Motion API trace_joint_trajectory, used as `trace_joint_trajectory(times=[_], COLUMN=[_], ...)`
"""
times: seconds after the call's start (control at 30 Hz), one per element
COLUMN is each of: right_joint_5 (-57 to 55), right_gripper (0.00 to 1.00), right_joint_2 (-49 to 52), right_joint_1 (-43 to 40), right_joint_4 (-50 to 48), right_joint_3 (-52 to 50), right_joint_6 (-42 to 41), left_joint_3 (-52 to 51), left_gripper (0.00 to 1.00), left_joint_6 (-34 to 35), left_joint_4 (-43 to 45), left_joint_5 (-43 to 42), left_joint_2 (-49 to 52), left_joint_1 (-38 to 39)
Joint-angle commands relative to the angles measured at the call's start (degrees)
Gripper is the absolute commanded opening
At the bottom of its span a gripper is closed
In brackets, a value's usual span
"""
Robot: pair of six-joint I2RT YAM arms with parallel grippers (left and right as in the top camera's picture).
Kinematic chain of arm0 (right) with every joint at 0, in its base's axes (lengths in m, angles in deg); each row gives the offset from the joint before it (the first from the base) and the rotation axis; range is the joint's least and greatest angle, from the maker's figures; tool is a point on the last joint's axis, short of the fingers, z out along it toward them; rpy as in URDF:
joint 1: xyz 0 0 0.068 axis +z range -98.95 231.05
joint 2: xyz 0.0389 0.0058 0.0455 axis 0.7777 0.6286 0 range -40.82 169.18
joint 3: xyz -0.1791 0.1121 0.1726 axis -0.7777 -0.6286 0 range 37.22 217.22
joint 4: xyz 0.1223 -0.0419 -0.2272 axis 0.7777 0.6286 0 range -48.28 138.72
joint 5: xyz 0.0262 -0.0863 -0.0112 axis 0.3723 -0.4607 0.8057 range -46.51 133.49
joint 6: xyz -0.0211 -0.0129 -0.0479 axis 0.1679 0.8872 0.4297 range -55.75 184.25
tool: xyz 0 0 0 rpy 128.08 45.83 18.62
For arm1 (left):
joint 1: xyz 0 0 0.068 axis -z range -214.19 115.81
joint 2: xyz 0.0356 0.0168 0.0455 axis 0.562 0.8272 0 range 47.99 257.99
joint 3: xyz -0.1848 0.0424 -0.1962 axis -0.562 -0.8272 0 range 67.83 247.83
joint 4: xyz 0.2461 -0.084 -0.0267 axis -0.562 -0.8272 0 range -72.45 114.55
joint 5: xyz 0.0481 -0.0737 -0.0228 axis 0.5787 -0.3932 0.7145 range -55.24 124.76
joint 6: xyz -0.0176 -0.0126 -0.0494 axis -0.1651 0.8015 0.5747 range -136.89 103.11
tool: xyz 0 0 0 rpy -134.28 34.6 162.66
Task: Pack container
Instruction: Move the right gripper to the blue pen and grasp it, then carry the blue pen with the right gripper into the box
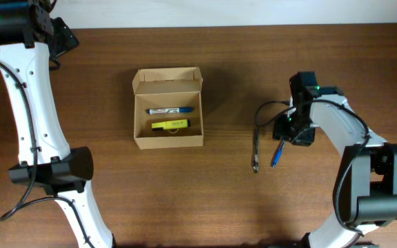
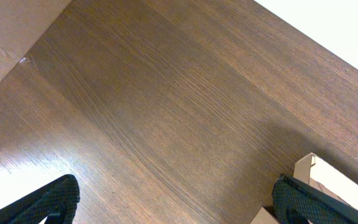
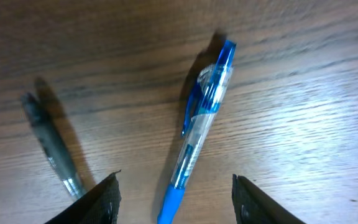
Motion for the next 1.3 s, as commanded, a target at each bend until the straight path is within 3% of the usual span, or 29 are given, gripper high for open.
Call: trace_joint_trajectory(times=[0.0, 0.37, 0.57, 0.7, 0.73, 0.77, 0.8, 1.03, 1.27], right_joint_5=[0.85, -1.92, -1.95, -1.90, -1.90, -1.90, -1.90, 2.08, 5.03], right_gripper=[0.57, 0.52, 0.51, 0.31, 0.21, 0.04, 0.04, 0.04, 0.04], right_joint_2=[-0.74, -0.50, -0.50, -0.50, -0.50, -0.50, -0.50, -3.30, -10.38], right_joint_1=[0.11, 0.00, 0.00, 0.02, 0.02, 0.02, 0.02, 0.02, 2.71], right_joint_4=[-1.92, -6.75, -10.47, -10.97, -10.99, -11.13, -11.30, -12.39, -1.81], right_joint_3=[-1.81, -5.40, -9.53, -9.90, -9.88, -9.88, -9.88, -4.48, 18.16], right_joint_6=[-2.47, -12.57, -13.31, -13.31, -13.31, -13.29, -13.27, -0.83, 12.20], left_joint_3=[0.55, 0.55, 0.55, 0.55, 0.55, 0.55, 0.55, 0.55, 0.55], left_gripper=[1.00, 1.00, 1.00, 1.00, 1.00, 1.00, 1.00, 1.00, 1.00], left_joint_6=[-0.94, -0.94, -0.92, -0.92, -0.94, -0.92, -0.94, -0.94, -0.94], left_joint_4=[-0.15, -0.15, -0.15, -0.15, -0.15, -0.15, -0.15, -0.15, -0.15], left_joint_5=[0.42, 0.42, 0.42, 0.42, 0.42, 0.42, 0.42, 0.42, 0.42], left_joint_2=[-1.68, -1.68, -1.68, -1.68, -1.68, -1.68, -1.68, -1.68, -1.68], left_joint_1=[-0.26, -0.26, -0.26, -0.26, -0.26, -0.26, -0.26, -0.26, -0.26])
